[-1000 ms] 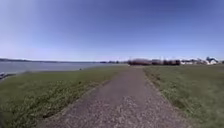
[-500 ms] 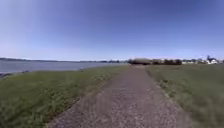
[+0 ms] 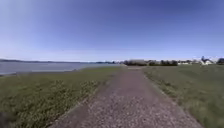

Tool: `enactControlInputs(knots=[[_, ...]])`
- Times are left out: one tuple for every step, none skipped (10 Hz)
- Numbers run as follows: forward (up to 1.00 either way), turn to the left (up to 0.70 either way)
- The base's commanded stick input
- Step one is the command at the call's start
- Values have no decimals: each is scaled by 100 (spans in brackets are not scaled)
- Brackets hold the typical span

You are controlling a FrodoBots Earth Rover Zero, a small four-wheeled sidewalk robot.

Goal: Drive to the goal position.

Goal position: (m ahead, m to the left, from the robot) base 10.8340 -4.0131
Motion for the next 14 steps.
enactControlInputs(knots=[[70,0],[70,0],[70,-20],[70,-27],[70,-24],[70,-6],[70,0],[70,0],[70,0],[70,0],[70,0],[70,0],[70,0],[70,0]])
